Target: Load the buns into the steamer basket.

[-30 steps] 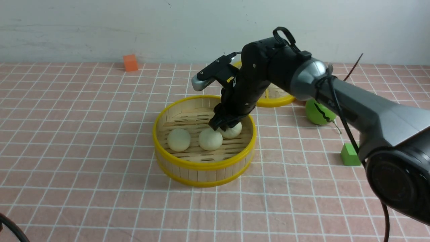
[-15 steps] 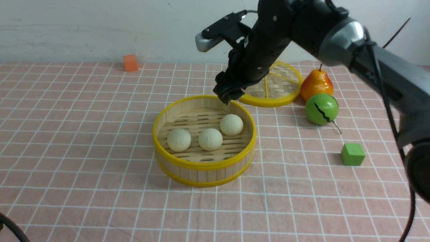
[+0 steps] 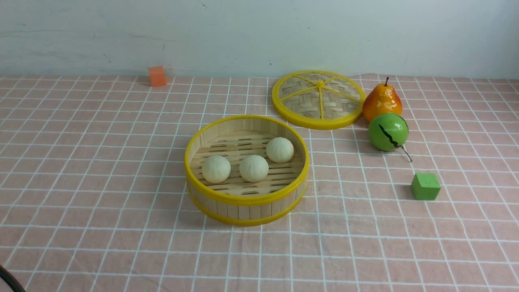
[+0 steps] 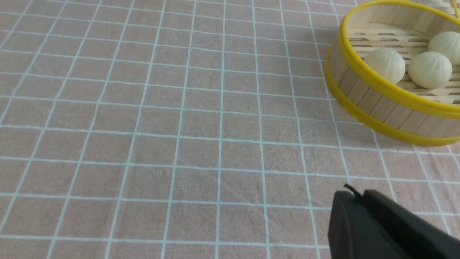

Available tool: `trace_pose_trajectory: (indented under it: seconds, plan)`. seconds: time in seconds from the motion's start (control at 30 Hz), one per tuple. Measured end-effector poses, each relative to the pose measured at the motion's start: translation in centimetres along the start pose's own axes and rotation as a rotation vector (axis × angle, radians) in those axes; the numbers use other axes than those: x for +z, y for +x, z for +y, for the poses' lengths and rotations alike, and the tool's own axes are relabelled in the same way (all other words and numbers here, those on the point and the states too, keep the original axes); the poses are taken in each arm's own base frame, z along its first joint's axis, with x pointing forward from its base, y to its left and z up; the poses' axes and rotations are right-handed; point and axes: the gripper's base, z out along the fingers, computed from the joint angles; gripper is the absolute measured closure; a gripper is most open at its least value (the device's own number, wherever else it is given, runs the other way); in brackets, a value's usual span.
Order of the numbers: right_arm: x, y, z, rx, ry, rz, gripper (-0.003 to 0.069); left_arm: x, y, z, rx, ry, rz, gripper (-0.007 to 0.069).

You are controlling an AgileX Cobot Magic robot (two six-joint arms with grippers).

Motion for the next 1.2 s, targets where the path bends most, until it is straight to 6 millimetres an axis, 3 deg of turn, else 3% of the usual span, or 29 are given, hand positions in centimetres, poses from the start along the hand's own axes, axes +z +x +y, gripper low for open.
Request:
trace_pose_trajectory:
  seconds: [0.07,0.17,0.2,0.23,0.3,0.37,0.4,0.47,0.57,0.8,0.97,1.1,1.2]
  plan:
    - [-1.4,3.5,0.5,0.001,0.015,-0.033,0.0679,0.0,0.0,0.0,0.0,0.0,0.0,0.0596]
    - [-2.7,10.3,1.6,0.007,0.033,-0.064,0.0679,0.0,0.0,0.0,0.0,0.0,0.0,0.0596]
    - [-2.7,10.2,1.6,0.008,0.037,-0.081,0.0679,0.0,0.0,0.0,0.0,0.0,0.0,0.0596]
    - [-3.6,14.5,2.3,0.031,0.045,-0.098,0.0679,0.0,0.0,0.0,0.0,0.0,0.0,0.0596]
    - [-4.4,18.2,2.8,0.078,0.057,-0.131,0.0678,0.0,0.0,0.0,0.0,0.0,0.0,0.0595]
    - [-5.9,23.3,3.5,0.156,0.076,-0.174,0.0676,0.0,0.0,0.0,0.0,0.0,0.0,0.0591]
    - [-5.9,23.2,3.5,0.158,0.078,-0.182,0.0676,0.0,0.0,0.0,0.0,0.0,0.0,0.0589]
    - [-7.1,26.8,4.0,0.184,0.09,-0.204,0.0673,0.0,0.0,0.0,0.0,0.0,0.0,0.0587]
    - [-8.7,30.1,4.6,0.19,0.101,-0.27,0.0671,0.0,0.0,0.0,0.0,0.0,0.0,0.0586]
    - [-11.9,30.0,4.4,0.353,0.109,-0.543,0.0669,0.0,0.0,0.0,0.001,-0.001,0.0,0.058]
    - [-12.8,29.8,4.3,0.371,0.108,-0.625,0.0668,0.0,0.0,0.0,0.001,-0.002,0.002,0.0573]
    - [-13.0,29.7,4.3,0.244,0.153,-0.636,0.0664,0.0,0.1,0.0,0.001,-0.003,0.004,0.0568]
    - [-13.1,29.5,4.2,0.03,0.254,-0.631,0.066,0.0,0.1,0.0,0.001,-0.003,0.004,0.0568]
